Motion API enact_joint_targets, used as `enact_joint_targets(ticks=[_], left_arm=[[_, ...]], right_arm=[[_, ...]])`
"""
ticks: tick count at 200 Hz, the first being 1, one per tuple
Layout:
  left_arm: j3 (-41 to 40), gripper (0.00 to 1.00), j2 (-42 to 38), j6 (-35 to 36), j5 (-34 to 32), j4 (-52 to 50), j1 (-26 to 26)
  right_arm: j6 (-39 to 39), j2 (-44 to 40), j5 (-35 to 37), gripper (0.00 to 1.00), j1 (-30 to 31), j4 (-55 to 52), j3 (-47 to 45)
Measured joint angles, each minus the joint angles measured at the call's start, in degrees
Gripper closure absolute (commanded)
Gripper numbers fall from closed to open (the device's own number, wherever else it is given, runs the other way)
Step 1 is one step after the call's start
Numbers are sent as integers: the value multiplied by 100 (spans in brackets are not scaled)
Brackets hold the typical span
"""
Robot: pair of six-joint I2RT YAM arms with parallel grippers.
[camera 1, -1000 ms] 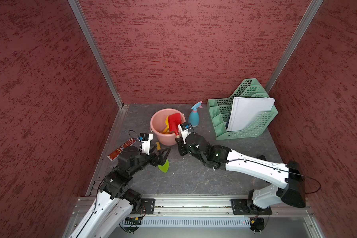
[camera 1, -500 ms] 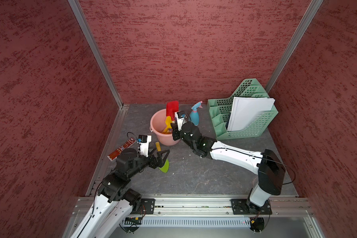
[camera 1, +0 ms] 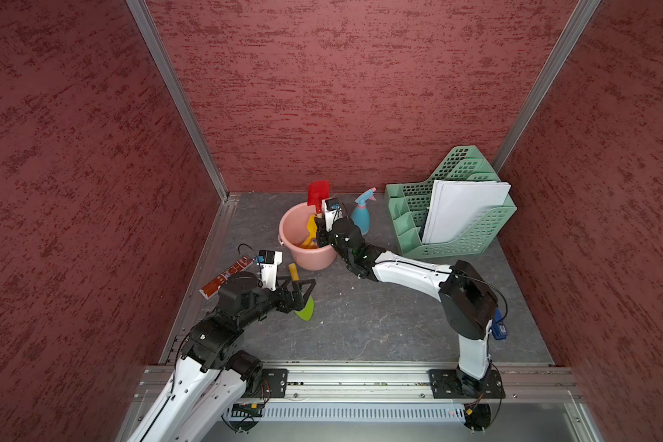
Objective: Organize the gardening tools
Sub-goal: Place the gardening tool in the container, then pick up the gardening tool from the center of the board.
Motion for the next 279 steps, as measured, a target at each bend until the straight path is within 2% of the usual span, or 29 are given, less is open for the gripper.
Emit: enact_joint_targets(ticks=[28,65,85,99,134,160,188,236,279], left_arm=[[22,0,50,-26,11,-127,52],[26,0,48,-72,13,-223,140],[72,0,74,-98,2,-321,186],[118,0,111,-122,-28,-404,219],[245,0,243,-208,-219,-667,269],[378,0,474,-310,-417,-903,275],[463,0,879,-402,-599,-1117,293],[730,1,2140,-358,-874,-1283,348],[815,4,2942,-142,-894,-1161,682]], right_arm=[[4,146,-44,100,-4,127,0],[107,205,-87,44,-13,313,-33],[116,205,-116,24,-17,448,-81],[101,199,-133,17,-17,549,-111],[136,68,-144,9,-17,555,-232],[227,-356,-140,2,-20,424,-437],[387,-1189,-146,2,-20,142,-702],[782,-2793,-157,1,26,-413,-1344],[1012,-3827,-149,2,175,-1104,-1956]])
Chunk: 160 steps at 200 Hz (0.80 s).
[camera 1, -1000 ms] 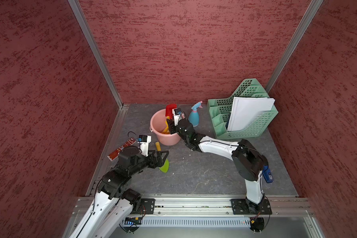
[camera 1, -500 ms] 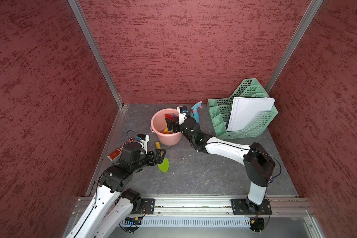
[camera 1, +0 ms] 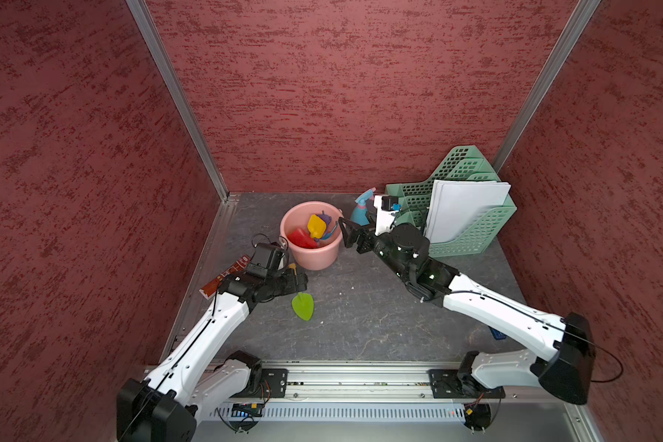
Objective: Organize the gardening tools
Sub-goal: Pick up the gardening tool from the center of the board.
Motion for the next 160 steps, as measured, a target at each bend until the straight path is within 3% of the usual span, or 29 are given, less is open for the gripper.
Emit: enact_joint_targets(ticks=[59,160], left_arm=[[-66,12,1187,138,24,654,164],[-63,21,2496,275,-531,1421,166]], right_arm=[[120,-750,138,2,162,-448,-577],[136,-988,350,2,173,-503,-721]])
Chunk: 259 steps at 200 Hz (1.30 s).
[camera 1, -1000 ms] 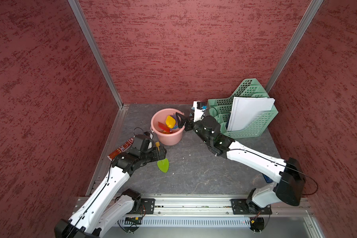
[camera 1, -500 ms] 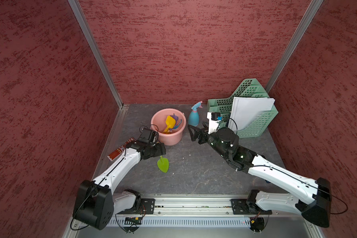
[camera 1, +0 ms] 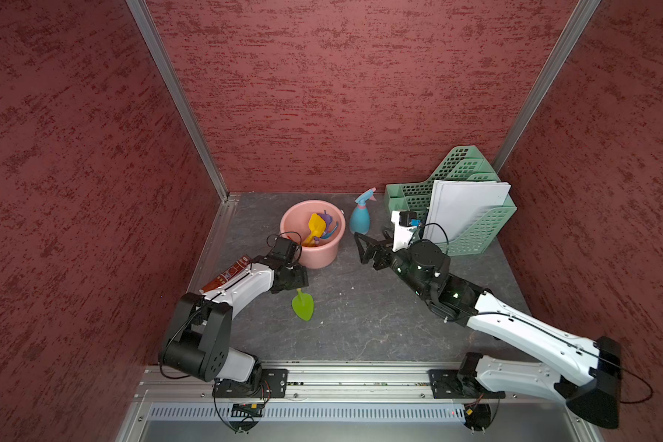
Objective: Organize the gardening tools
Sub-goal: Pick up the gardening tool from the center of the board.
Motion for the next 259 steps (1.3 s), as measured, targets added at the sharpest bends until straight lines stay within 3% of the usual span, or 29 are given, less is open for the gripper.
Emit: enact_joint_targets(ticks=[36,57,159,209,259], left_arm=[[70,24,358,15,-177,186,0],[133,33,542,15,-256,267,2],[205,100,809,-162,-221,761,4],[-55,100,402,-273,-205,452,-11],[-184,100,-1064,-531,-236,-313,-33]], right_arm=[[0,-2,48,1,7,-4,-44],[0,-2,55,1,7,-2,-44],[2,-55,61,2,11,-83,-44],[85,-83,59,2,26,-170,-83],[328,-144,-142,2,74,-291,-232]])
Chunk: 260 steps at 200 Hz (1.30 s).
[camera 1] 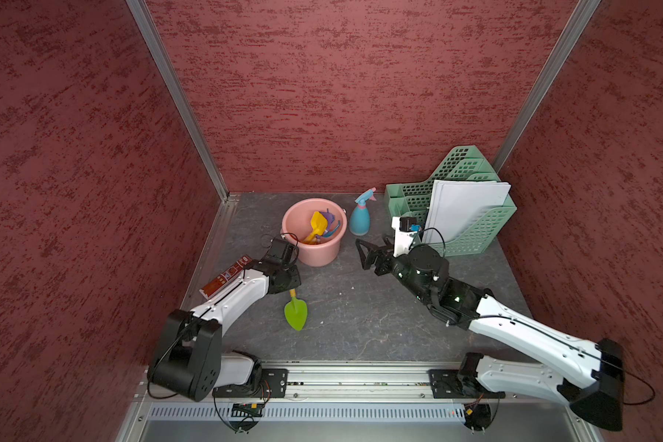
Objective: Organize the gardening tools
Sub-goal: Pick up the gardening tool from the center of the board.
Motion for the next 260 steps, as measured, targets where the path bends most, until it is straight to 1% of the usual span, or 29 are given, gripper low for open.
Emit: enact_joint_targets(ticks=[21,41,59,79,115,159,200,212,220,236,253,260], left_arm=[[70,100,-719,-188,-33,-372,0],[284,100,-1233,-498,-39,-627,11],[505,100,-1469,-909,-22,-688,11],[671,100,-1567,-1478,7,-625,-2],[918,100,-1602,-2455,-144,-538,-184],[1180,100,-1908,-3434,-485,-382,-533],[1178,100,-2271,-4087,-748,-393,-798],[1178,100,-2387,-4212,-839,-417,-852],[1178,100,-2455,-4282,-907,-433,-892],[1178,100,-2557,-4382,-1034,-479,-955],[1178,100,-2616,-4437,-1141,-522,-1003],[1178,100,-2625,-4450,-1182,-533,-1016]], right_arm=[[133,48,-422,2,37,-20,-52],[240,212,-931,2,164,20,-144],[297,439,-1329,2,426,107,-240],[352,702,-1613,2,785,269,-313],[551,870,-1773,2,1187,953,-662],[776,1351,-1843,2,1244,1803,-758],[828,1729,-1766,2,1244,2549,-772],[826,1777,-1722,7,1244,2785,-785],[820,1803,-1696,12,1244,2911,-787],[824,1834,-1644,27,1244,3128,-787],[807,1864,-1596,45,1244,3259,-785],[820,1880,-1580,50,1244,3287,-782]])
